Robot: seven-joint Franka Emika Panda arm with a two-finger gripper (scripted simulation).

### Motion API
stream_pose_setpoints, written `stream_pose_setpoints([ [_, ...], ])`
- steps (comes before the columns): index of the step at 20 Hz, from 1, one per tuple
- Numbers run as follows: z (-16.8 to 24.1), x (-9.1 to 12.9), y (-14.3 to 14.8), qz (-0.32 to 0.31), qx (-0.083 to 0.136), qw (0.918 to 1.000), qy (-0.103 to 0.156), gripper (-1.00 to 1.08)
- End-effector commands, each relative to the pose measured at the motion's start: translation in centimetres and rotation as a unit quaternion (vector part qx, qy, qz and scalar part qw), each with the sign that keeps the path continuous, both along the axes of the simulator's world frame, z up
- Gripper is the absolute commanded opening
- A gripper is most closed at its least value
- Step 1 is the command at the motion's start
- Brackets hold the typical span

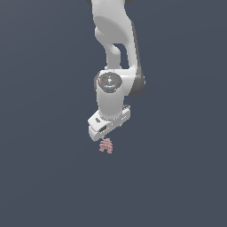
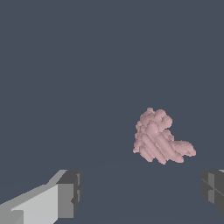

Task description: Pick up the object and move it to a goal position.

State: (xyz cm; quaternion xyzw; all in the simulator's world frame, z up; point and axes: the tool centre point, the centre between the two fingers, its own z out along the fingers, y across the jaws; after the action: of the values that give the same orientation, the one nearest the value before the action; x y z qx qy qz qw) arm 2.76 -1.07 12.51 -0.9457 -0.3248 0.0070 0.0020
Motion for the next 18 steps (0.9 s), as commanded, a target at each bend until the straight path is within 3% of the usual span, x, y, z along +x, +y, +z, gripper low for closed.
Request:
stream_pose_setpoints([
  [1,-0.3,0.3,-0.2,0.035,0.0,0.9994,0.0,1.0],
  [9,-1.4,1.2,-0.9,0.142,0.001,0.9899,-0.002,1.0],
  [18,-2.5,2.1,-1.7,0.253,0.002,0.9675,-0.004,1.0],
])
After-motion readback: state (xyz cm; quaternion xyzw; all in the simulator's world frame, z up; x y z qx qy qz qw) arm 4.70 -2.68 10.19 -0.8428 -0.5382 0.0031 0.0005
